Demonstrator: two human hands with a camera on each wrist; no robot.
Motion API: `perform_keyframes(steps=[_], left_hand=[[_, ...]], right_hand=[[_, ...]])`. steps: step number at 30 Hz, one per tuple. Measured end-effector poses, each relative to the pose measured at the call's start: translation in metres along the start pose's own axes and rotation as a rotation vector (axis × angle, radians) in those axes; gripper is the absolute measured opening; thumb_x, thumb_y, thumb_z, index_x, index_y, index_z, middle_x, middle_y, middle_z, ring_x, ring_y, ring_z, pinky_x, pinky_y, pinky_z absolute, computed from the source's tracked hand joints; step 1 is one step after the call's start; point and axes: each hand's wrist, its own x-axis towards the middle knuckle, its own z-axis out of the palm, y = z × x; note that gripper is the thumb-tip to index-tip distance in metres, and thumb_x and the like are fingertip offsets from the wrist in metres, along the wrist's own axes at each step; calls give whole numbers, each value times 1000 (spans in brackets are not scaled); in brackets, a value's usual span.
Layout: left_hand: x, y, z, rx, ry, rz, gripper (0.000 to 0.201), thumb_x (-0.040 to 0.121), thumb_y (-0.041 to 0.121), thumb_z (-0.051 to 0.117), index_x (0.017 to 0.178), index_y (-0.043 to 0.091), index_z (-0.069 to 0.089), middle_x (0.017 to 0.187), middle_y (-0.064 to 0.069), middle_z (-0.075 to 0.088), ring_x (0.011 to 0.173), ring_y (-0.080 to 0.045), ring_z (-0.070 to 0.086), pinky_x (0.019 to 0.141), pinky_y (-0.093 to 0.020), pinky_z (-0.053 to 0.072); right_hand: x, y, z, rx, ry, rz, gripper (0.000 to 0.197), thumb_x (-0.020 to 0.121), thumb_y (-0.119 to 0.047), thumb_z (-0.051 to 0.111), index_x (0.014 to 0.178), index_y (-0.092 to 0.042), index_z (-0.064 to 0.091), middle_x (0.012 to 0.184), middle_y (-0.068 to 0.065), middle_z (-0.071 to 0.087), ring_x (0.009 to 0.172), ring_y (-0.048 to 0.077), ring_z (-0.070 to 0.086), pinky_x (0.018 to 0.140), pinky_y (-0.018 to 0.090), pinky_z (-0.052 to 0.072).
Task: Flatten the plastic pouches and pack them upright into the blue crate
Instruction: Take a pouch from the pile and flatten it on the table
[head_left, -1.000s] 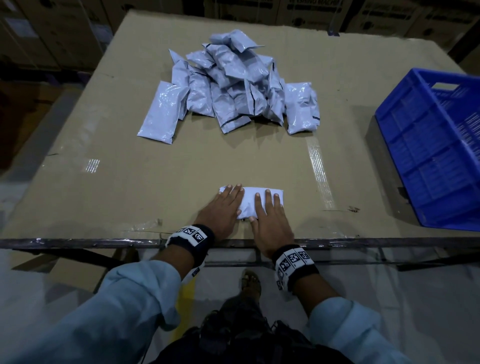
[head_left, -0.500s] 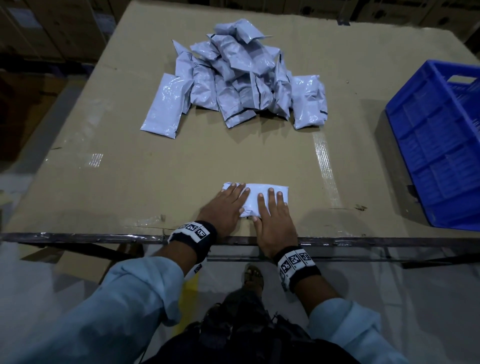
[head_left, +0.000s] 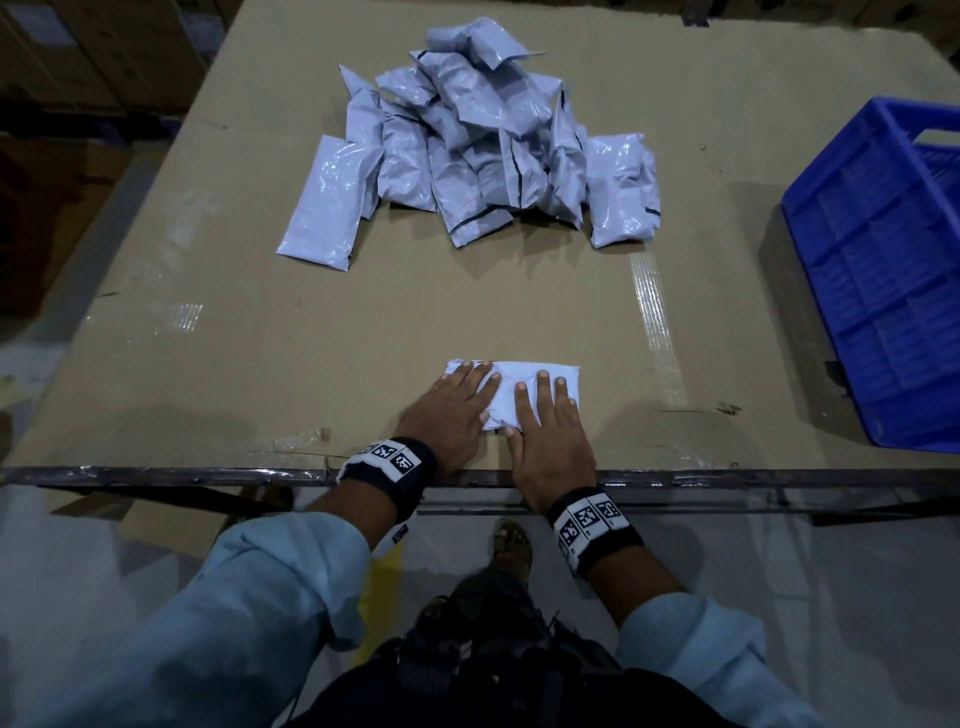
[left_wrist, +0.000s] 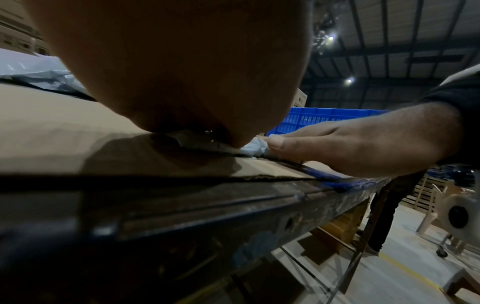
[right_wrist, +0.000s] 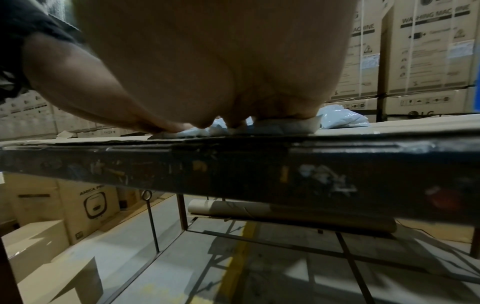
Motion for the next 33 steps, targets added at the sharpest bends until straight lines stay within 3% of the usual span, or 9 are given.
perform_keyframes(steps=[4, 7, 11, 14, 16, 19, 21, 25, 33], left_hand=[[1, 16, -4, -152, 114, -139, 65, 103, 40, 15, 157, 12, 36, 165, -8, 31, 154, -27, 21, 126, -38, 16], [8, 23, -5, -158, 143, -237, 53, 109, 42, 31, 154, 17, 43, 164, -1, 34, 154, -22, 23, 121, -35, 22], [10, 22, -2, -149, 144, -254, 49, 107, 36, 45, 153, 18, 45, 163, -1, 36, 153, -24, 26, 120, -36, 26], [11, 21, 0, -79, 115, -216, 58, 103, 44, 30, 152, 16, 46, 159, -8, 41, 148, -31, 34, 120, -40, 27], [13, 20, 4, -25, 96, -215, 65, 100, 46, 23, 152, 15, 45, 158, -12, 41, 145, -34, 37, 120, -42, 28], [13, 21, 8, 35, 60, -254, 60, 104, 41, 31, 158, 15, 34, 164, -14, 30, 149, -34, 29, 121, -45, 27], [11, 23, 10, 58, 40, -273, 64, 104, 43, 24, 160, 12, 25, 167, -14, 21, 153, -33, 23, 122, -46, 26], [7, 25, 7, 61, 38, -281, 75, 100, 50, 5, 162, 12, 18, 170, -11, 13, 156, -31, 15, 123, -45, 21], [5, 27, 2, 107, 31, -338, 81, 96, 56, 4, 162, 13, 19, 170, -8, 13, 156, -26, 14, 124, -46, 19]], right_hand=[[17, 0, -12, 91, 46, 65, 52, 102, -34, 32, 140, -11, 58, 154, 21, 42, 139, 40, 41, 112, 48, 40], [31, 0, -16, 88, 23, 124, 40, 100, -33, 48, 131, -15, 65, 148, 18, 47, 126, 36, 47, 101, 44, 48], [29, 8, -2, 9, -45, 76, 51, 99, -29, 53, 148, -15, 50, 157, 18, 38, 137, 34, 41, 109, 41, 42], [23, 10, 5, -6, 33, 69, 55, 98, -27, 53, 151, -13, 46, 157, 19, 40, 141, 40, 40, 111, 47, 41], [19, 8, 8, -29, 31, 56, 58, 101, -29, 42, 157, -13, 37, 163, 18, 31, 150, 41, 27, 120, 51, 30], [17, 11, 9, -16, 4, 34, 61, 103, -28, 39, 161, -14, 26, 168, 17, 18, 155, 39, 14, 124, 52, 20], [14, 15, 6, 25, 0, 33, 63, 103, -30, 36, 162, -15, 21, 169, 14, 12, 156, 36, 9, 125, 50, 16], [9, 17, 4, 65, 25, 17, 65, 101, -33, 32, 162, -15, 19, 170, 12, 11, 157, 33, 6, 125, 51, 18], [11, 13, -1, 86, 2, 123, 72, 96, -39, 37, 161, -9, 23, 169, 8, 18, 156, 27, 15, 123, 50, 23]])
